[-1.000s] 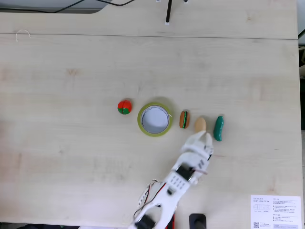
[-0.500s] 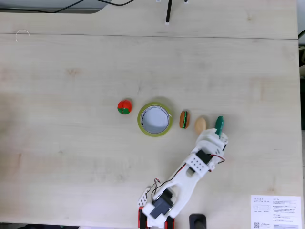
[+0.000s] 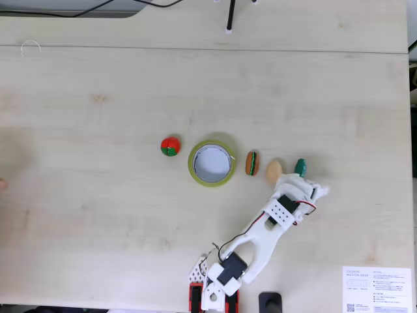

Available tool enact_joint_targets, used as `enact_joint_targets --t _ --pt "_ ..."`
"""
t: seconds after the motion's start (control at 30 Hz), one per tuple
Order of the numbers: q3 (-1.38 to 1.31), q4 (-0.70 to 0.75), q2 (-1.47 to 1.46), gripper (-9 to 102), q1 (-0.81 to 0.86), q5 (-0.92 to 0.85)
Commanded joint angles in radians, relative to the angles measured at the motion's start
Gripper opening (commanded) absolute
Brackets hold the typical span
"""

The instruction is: Grasp a cucumber and put it in the hole.

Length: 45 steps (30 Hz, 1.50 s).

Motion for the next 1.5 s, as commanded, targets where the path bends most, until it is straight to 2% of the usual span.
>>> enact_joint_targets --t 0.0,0.1,0.3,0.5,0.9,1.13,1.27,1.47 --pt "-0.083 0.012 0.005 45 0.015 -0.008" --pt "-0.083 0.026 -0.003 51 0.015 -0.002" --pt "-0.083 0.049 -0.011 51 0.015 0.029" --pt "-0.083 0.052 -0.017 63 0.012 0.077" --pt "-0.087 0.052 -0.075 59 -0.021 0.178" --pt "-0.166 0.04 -0.132 55 -0.038 0.169" --pt "-0.198 0.038 -0.152 53 -0.038 0.08" --pt "-0.221 0.075 -0.153 49 -0.055 0.089"
